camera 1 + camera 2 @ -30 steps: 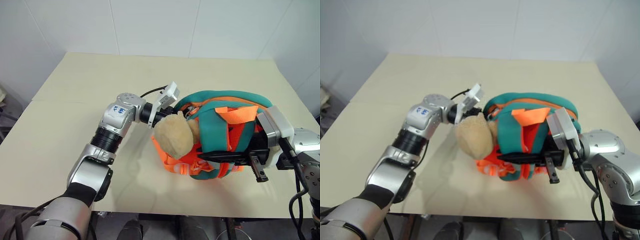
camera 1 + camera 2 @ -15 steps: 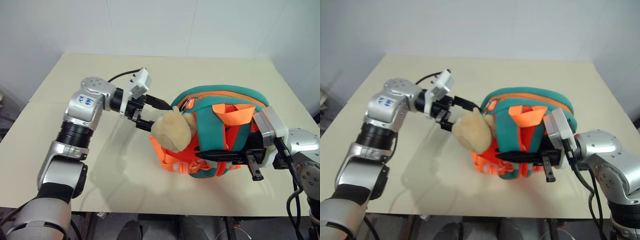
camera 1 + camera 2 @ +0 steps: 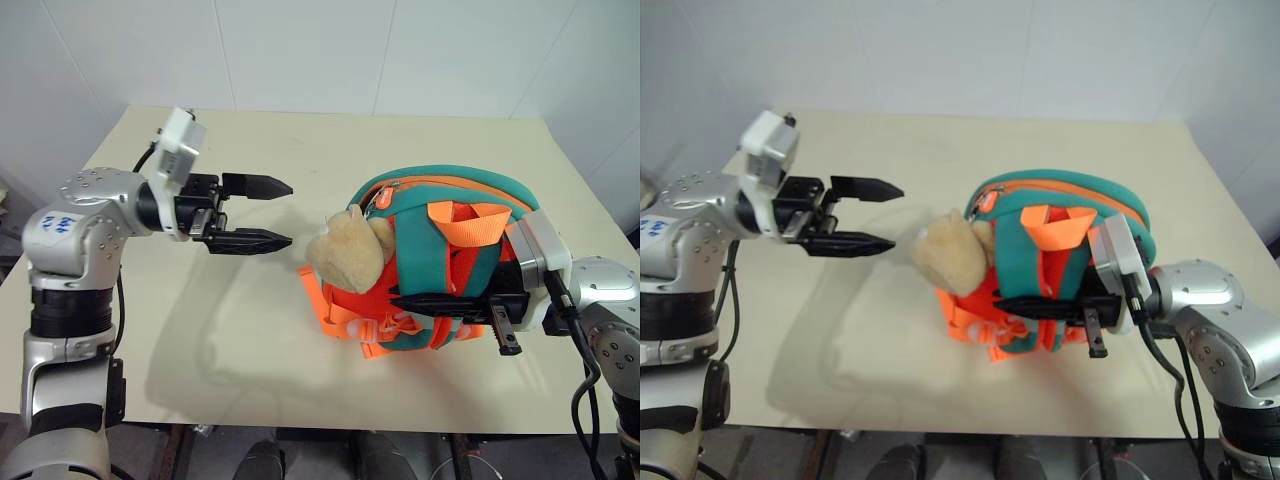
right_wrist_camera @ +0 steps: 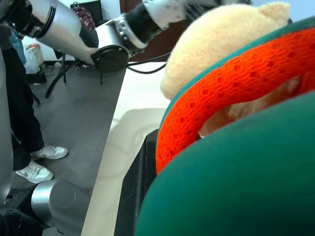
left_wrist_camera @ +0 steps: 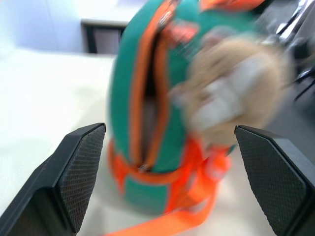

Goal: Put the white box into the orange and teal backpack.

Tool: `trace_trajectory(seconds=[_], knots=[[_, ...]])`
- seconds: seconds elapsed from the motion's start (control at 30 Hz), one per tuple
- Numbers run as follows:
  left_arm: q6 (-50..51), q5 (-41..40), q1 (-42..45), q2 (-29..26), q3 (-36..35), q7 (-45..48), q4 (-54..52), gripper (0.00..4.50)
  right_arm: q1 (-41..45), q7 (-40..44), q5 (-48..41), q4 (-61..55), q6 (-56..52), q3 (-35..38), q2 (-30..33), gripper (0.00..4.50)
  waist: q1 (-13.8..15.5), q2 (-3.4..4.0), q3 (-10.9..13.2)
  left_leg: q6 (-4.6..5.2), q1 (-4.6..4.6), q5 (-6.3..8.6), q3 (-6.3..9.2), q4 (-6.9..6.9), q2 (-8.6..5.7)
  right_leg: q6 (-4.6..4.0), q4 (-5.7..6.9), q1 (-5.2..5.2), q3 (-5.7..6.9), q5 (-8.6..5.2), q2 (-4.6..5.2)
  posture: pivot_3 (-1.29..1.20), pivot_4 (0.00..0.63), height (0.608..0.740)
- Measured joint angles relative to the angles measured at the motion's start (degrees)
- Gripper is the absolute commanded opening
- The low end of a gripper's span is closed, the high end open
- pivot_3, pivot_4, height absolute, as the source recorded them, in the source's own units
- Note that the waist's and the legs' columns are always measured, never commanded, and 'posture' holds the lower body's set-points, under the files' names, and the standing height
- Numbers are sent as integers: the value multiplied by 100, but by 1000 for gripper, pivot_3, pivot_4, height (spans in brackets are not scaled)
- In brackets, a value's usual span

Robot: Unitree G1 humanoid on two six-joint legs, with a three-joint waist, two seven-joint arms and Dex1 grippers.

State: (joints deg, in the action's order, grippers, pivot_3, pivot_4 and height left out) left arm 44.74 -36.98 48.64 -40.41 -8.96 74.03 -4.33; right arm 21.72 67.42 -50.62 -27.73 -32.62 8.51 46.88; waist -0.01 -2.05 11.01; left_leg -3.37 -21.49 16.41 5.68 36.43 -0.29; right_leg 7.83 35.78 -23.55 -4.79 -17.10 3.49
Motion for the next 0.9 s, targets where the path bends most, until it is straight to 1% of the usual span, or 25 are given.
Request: trace_trajectory(seconds=[0.13,0.23,0.33,0.47,0.53,0.73,0.87,0.9], knots=[[294,-373,-238,63,-141,-430,-467,4487,9,-29,1,11,0,-40,-40,502,-8,0,0,-1,8,0,-1,7,-3,2,1,12,-2,1,1,0,150,740],[421,-623,-284,373,-129,-779,-598,4487,44,-67,4,58,1,-127,-126,502,-9,0,0,-3,11,-2,0,10,-2,1,7,11,-1,2,-2,0,150,740],[482,-777,-295,561,-61,-1009,-673,4487,44,-93,7,79,1,-146,-170,502,-16,0,0,-3,13,-2,-2,8,-2,1,4,11,-4,1,-1,0,150,740],[549,-795,-305,930,214,-1343,-643,4487,45,-170,33,77,2,-148,-203,502,-12,0,0,-3,13,-2,-3,7,-3,1,2,11,-5,2,-1,0,150,740],[576,-801,-318,1025,362,-1418,-642,4487,43,-200,34,74,2,-148,-203,502,-15,0,0,-3,13,-2,-4,6,-3,1,1,11,-6,2,-1,0,150,740],[600,-622,-308,1034,956,-1563,-607,4487,34,-288,36,56,2,-147,-202,502,-10,0,0,-3,14,-2,-4,5,-4,1,0,12,-7,2,-1,0,150,740],[586,-539,-145,1088,1045,-1680,-599,4487,33,-332,37,55,2,-147,-202,502,-7,0,0,-3,13,-2,-4,5,-4,1,-2,13,-6,2,-1,0,150,740],[539,-492,-133,1083,1097,-1676,-601,4188,33,-339,39,55,2,-147,-202,502,-8,0,0,-3,13,-2,-4,4,-4,1,-4,13,-6,2,-1,0,150,740]])
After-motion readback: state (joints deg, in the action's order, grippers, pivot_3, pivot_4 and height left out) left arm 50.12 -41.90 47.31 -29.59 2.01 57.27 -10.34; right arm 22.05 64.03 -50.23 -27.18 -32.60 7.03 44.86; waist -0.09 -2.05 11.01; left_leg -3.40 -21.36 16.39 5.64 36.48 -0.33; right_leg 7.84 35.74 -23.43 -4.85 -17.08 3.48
